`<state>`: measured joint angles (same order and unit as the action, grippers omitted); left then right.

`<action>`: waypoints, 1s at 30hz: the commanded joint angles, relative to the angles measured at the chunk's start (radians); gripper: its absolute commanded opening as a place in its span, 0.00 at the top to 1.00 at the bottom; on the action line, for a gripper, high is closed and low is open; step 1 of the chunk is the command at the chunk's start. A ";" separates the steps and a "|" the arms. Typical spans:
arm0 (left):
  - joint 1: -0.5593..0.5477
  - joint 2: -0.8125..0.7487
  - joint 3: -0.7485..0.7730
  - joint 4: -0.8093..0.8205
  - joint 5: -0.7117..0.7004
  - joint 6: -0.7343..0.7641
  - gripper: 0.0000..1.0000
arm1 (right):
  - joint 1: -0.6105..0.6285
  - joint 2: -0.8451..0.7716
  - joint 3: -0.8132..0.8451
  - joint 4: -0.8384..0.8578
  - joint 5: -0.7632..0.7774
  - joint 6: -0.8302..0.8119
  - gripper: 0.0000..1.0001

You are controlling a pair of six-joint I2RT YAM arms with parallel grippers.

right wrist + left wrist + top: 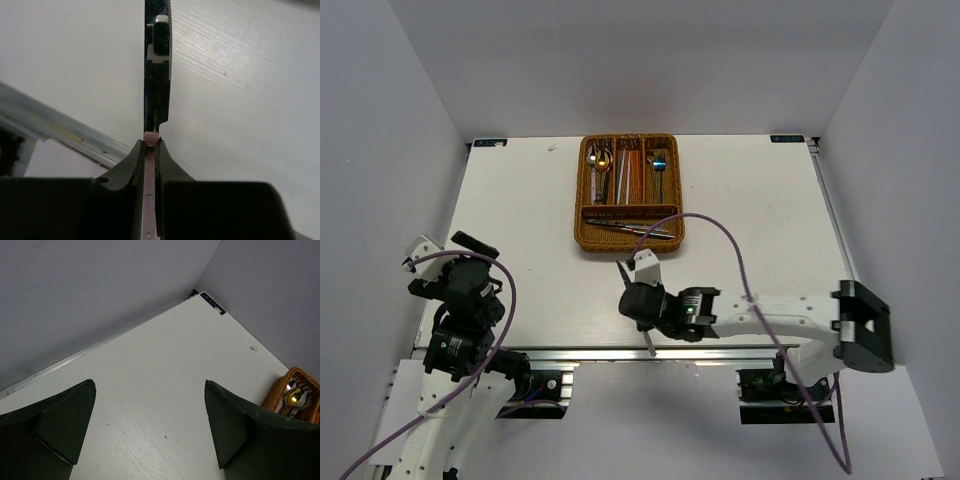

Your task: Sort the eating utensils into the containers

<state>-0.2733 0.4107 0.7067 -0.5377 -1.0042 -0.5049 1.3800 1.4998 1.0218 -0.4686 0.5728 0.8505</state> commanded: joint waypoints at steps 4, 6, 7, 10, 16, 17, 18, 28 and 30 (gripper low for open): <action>-0.004 0.013 -0.010 0.024 0.044 0.020 0.02 | -0.069 -0.199 -0.020 0.284 -0.056 -0.747 1.00; -0.004 0.019 -0.010 0.030 0.053 0.026 0.02 | -0.212 -0.220 0.009 0.349 -0.225 -0.982 1.00; -0.004 0.020 -0.012 0.031 0.059 0.026 0.02 | -0.260 -0.217 0.023 0.360 -0.310 -1.061 1.00; -0.004 0.027 -0.013 0.036 0.072 0.031 0.02 | -0.399 -0.146 0.076 0.418 -0.543 -1.359 1.00; -0.006 0.030 -0.013 0.045 0.104 0.042 0.02 | -0.570 0.198 0.454 0.168 -0.721 -1.614 1.00; -0.007 0.028 -0.015 0.050 0.116 0.045 0.02 | -0.593 0.227 0.483 0.148 -0.734 -1.639 1.00; -0.009 0.028 -0.016 0.053 0.125 0.051 0.02 | -0.602 0.282 0.530 0.136 -0.738 -1.665 1.00; -0.012 0.028 -0.026 0.079 0.200 0.089 0.02 | -0.702 0.422 0.586 0.120 -0.876 -1.674 1.00; -0.012 0.034 -0.027 0.084 0.217 0.095 0.02 | -0.704 0.422 0.567 0.139 -0.878 -1.664 0.95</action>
<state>-0.2798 0.4362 0.6937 -0.4744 -0.8246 -0.4301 0.6769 1.9514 1.5810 -0.3614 -0.2348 -0.7971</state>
